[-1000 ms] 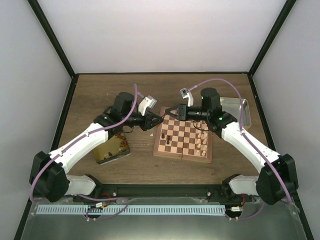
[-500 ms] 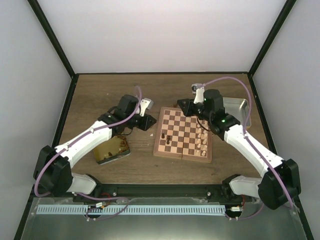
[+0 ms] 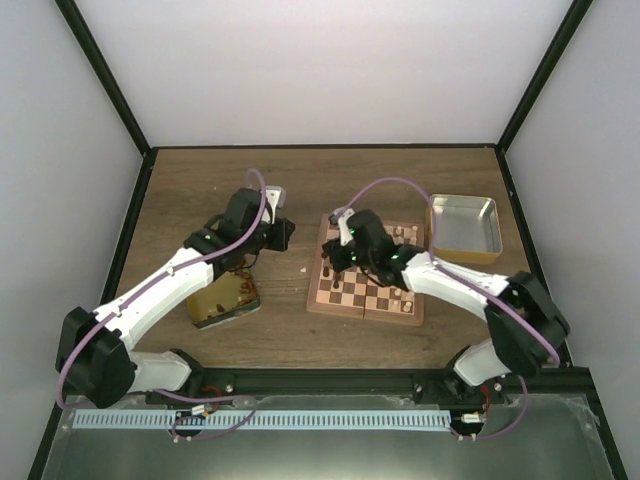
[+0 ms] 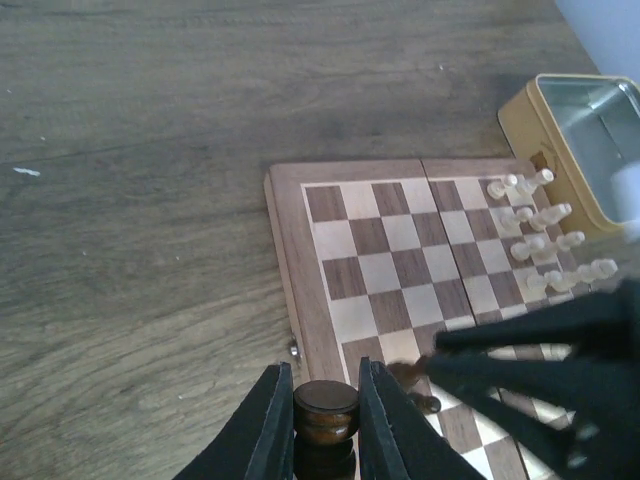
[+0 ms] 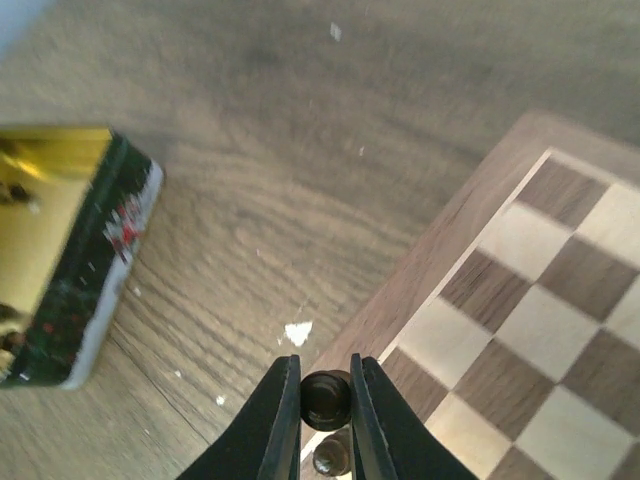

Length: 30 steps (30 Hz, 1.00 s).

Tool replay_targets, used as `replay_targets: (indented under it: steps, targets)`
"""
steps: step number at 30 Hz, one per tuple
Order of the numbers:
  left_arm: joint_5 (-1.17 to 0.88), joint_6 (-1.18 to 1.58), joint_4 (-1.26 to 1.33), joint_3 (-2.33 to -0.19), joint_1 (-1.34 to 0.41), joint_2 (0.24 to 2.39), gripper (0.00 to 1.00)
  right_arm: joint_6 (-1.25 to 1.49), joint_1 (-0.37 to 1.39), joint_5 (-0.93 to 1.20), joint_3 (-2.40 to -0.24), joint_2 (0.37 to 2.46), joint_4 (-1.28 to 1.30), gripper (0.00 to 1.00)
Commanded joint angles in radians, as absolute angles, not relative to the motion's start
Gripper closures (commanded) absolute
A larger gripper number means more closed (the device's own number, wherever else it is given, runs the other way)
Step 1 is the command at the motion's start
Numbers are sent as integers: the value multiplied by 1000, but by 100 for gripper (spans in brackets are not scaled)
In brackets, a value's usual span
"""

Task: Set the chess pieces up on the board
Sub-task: Place the chess piece on the chessboard.

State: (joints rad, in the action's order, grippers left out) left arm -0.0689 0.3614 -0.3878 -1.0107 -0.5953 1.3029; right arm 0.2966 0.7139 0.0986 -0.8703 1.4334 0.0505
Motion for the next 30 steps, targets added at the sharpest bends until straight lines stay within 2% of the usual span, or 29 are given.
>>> replay_targets:
  steps: [1,30]
  targets:
    - [-7,391,-361,-998,-591,1279,90,230,775,-12,-926,1527,70,92]
    - [-5,413,-351,-977,-584,1284,90,237,781,-64,-914,1634,32,89]
